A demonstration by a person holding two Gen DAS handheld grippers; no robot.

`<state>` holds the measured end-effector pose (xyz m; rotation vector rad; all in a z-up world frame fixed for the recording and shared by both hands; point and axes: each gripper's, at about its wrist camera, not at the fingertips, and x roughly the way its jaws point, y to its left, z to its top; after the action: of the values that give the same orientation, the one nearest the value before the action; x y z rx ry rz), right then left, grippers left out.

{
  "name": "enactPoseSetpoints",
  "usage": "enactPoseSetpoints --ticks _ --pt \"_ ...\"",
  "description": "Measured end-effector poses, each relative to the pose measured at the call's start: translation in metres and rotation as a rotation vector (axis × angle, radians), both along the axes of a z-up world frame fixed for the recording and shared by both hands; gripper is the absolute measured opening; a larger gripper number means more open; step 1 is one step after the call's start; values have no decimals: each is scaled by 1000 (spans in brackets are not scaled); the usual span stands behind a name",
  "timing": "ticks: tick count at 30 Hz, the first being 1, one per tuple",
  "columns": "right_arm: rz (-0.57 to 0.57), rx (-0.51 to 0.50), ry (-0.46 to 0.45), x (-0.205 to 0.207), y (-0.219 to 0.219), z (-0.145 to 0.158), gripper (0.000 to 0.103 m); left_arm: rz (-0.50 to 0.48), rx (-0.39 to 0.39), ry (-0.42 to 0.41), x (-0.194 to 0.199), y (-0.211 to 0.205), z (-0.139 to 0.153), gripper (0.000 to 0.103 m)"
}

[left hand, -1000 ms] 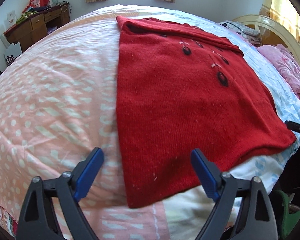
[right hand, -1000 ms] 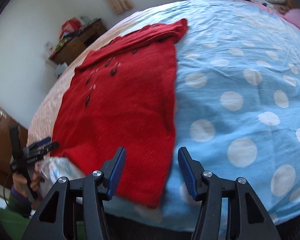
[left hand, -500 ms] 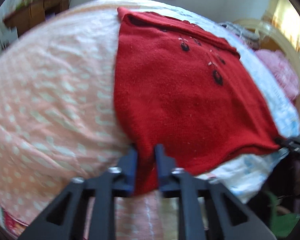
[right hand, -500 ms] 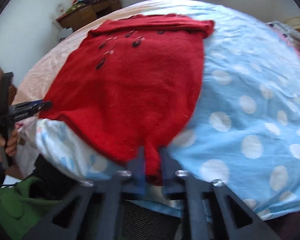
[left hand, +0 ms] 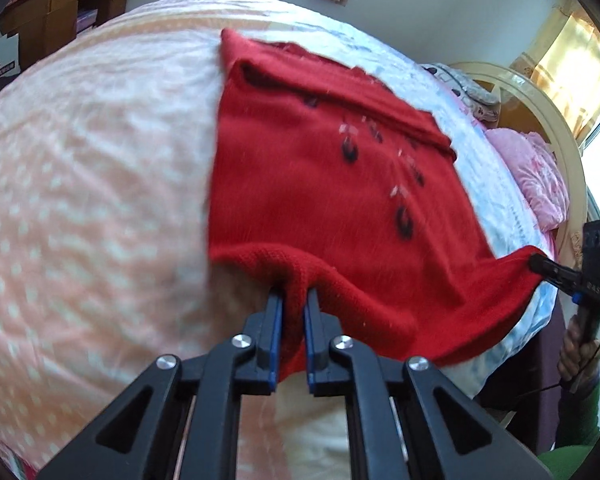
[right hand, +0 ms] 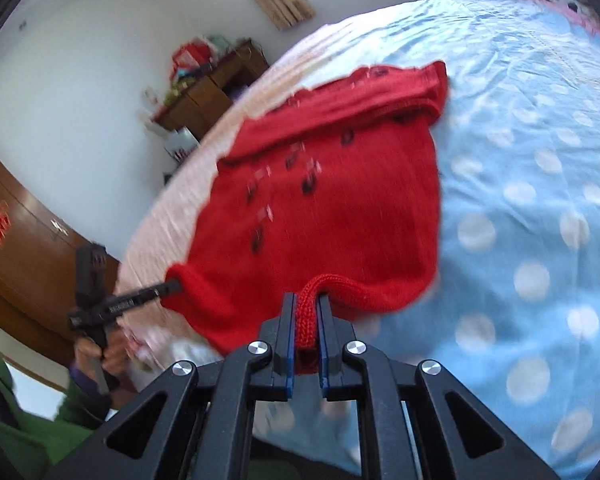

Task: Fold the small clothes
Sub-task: 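Grasp the cardigan hem with the left tool while the right tool grasps the hem too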

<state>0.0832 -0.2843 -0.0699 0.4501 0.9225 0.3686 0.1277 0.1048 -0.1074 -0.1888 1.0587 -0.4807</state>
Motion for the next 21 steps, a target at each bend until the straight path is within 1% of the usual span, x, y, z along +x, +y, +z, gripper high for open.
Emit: enactPoseSetpoints --ticks 3,6,10,12,13,14,16,18,20,21 --pt "-32 19 -21 24 -9 5 8 8 -6 7 22 -4 8 10" --pt "-70 62 -22 53 -21 2 8 25 13 11 47 -7 11 10" --pt "-156 31 12 87 -35 -14 8 92 62 22 86 -6 9 10" --pt "-191 15 36 98 -38 -25 8 116 116 -1 94 -6 10 10" --pt "-196 4 42 99 -40 -29 8 114 141 -23 95 -6 13 10" --pt "-197 -14 44 101 -38 -32 8 99 145 -39 93 -6 15 10" --pt "-195 -45 56 104 -34 -39 8 51 117 -39 84 -2 16 10" --pt "-198 -51 59 103 -35 -42 8 14 115 -46 66 5 15 10" --pt "-197 -56 48 102 -34 -41 8 -26 126 -43 43 10 10 14" --pt "-193 -64 40 100 -34 -38 8 -47 119 -22 30 12 5 19"
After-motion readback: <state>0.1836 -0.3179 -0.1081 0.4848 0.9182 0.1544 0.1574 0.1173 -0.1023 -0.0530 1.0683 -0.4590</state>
